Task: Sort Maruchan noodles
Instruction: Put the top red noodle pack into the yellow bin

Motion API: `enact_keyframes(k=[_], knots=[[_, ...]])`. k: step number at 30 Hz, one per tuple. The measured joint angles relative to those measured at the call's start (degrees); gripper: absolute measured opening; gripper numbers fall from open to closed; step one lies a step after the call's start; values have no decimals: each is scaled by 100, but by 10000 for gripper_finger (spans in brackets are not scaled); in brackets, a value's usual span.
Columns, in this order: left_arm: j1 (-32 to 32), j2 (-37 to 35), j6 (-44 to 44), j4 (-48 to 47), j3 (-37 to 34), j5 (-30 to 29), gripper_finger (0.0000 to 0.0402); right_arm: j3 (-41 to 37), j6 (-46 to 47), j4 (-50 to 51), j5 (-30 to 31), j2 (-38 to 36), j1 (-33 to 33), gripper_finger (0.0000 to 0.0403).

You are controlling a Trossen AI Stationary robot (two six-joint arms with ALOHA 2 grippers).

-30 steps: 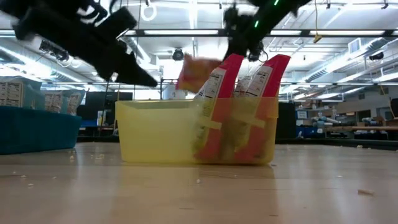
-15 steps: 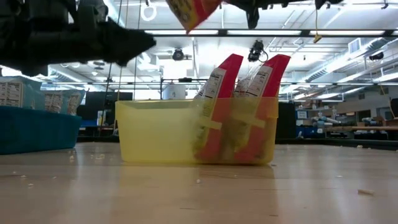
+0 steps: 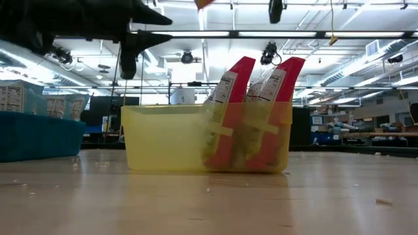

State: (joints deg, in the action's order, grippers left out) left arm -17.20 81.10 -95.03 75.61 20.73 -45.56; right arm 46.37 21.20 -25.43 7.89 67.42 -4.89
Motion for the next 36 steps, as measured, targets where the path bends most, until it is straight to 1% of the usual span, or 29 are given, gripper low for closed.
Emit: enact_keyframes(k=[2,3,5,7,9,11,13,15,17,20,23,27,29,31,33,36], knots=[[-24,-11,-500,-665,255,-109,142,0,274,-46,490,37,-47,5],[-23,-13,-740,-926,374,-208,142,2,478,-104,623,84,-59,5],[53,-13,-1144,-1470,589,-353,142,2,965,-176,628,220,-74,5],[206,-4,-1363,-1837,697,-403,142,7,1427,-161,531,347,-112,5],[351,-5,-1516,-1782,775,-439,142,4,1708,-142,462,396,-147,5],[432,-34,-1681,-1739,830,-414,142,2,1801,-192,444,389,-177,5],[416,-111,-1663,-1901,902,-278,142,2,1803,-210,420,363,-194,5],[354,-182,-1385,-2200,1064,-219,142,2,1785,-250,339,355,-191,5],[246,-344,-965,-2537,1170,-352,142,2,1789,-253,236,354,-162,5],[108,-622,-647,-2896,1365,-439,150,2,1781,-316,101,354,-86,5],[-28,-1033,-346,-3311,1561,-425,178,4,1700,-420,85,342,-35,5],[-27,-1555,-138,-3941,1716,-249,236,4,1547,-1102,-114,330,11,5],[15,-1693,-147,-4007,1718,-36,269,4,1411,-1501,-182,336,13,5],[62,-1693,-495,-4018,1718,149,298,7,1264,-1885,-197,349,-3,5],[139,-1668,-974,-3893,1709,365,314,7,1138,-2212,-195,366,-50,5],[487,-1554,-1202,-2928,1710,1055,321,7,1008,-2589,-200,374,-122,5]])
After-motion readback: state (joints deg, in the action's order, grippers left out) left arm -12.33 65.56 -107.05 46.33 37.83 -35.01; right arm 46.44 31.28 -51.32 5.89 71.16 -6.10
